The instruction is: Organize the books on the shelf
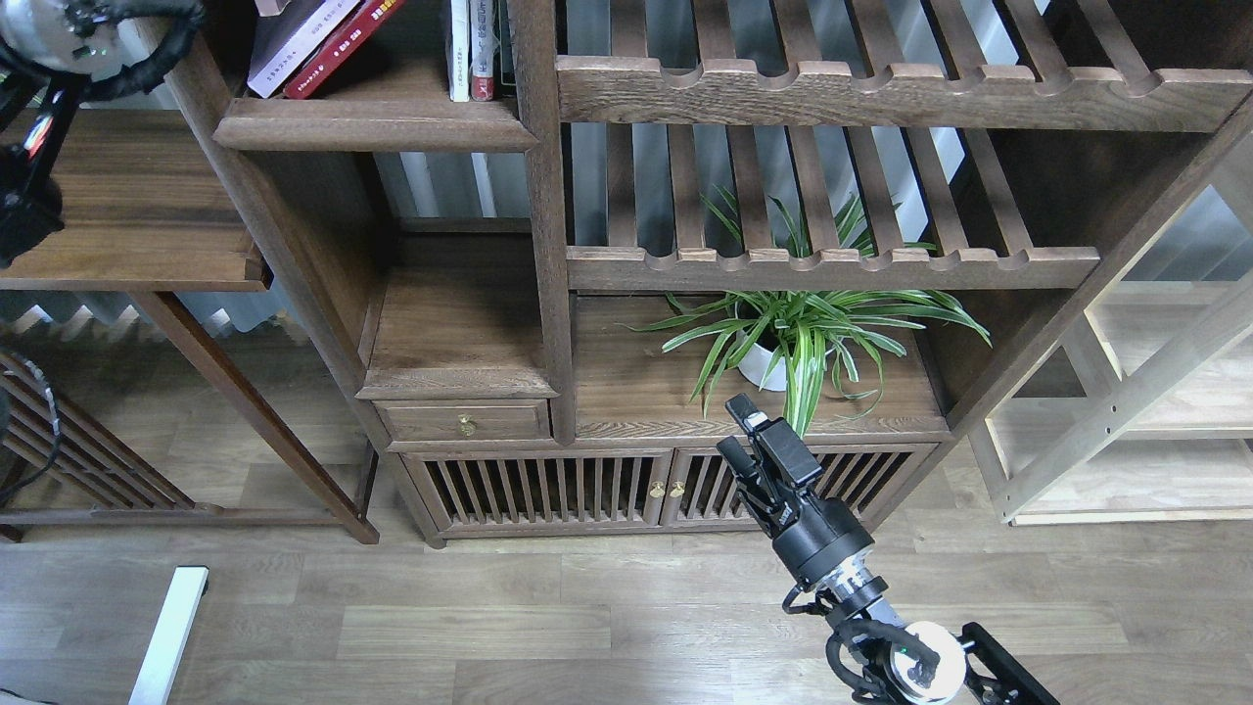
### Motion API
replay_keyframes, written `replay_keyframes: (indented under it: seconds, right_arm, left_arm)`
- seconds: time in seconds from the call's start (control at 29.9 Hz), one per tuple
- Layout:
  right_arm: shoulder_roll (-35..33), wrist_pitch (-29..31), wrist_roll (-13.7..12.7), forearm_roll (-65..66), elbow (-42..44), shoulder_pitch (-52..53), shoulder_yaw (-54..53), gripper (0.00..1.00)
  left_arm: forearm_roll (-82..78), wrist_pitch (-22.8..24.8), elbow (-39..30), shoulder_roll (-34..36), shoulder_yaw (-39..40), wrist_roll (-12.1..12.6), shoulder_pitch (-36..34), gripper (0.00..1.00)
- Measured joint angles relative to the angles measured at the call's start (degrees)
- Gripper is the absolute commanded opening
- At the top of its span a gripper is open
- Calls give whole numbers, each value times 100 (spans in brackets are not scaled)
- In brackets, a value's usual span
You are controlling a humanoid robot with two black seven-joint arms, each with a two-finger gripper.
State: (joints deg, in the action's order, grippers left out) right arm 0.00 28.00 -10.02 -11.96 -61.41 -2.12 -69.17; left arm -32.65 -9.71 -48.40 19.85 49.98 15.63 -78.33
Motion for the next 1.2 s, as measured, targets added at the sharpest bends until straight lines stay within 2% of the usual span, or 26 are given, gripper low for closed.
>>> replay_keyframes:
  seconds: [0.17, 0.4, 0.43, 0.57, 0.63, 0.94, 1.2]
  right_arm:
    - [0, 0, -6, 0, -11, -15, 1, 94]
    - [0, 0, -9, 0, -50, -8, 8, 94]
    - [0, 0, -10, 0, -52, -6, 8, 94]
    - [0, 0, -17, 2, -55, 0, 9, 94]
    - [0, 0, -18, 5, -56, 0, 9, 94]
    - [-77, 0, -18, 2, -90, -18, 9, 94]
    - [-88, 0, -19, 0, -100, -54, 2, 94]
  left_arm:
    - [16, -3, 597, -269, -271, 0, -460, 6]
    - [22, -3, 742, -307, -332, 10, -559, 10]
    - [22, -3, 747, -305, -337, 10, -564, 12]
    - [7, -22, 778, -291, -374, 16, -578, 35]
    - [-12, -87, 785, -288, -456, 18, -593, 42]
    - [-20, -336, 789, -271, -935, -9, -621, 61]
    - [-23, -338, 788, -317, -1069, -52, -621, 68]
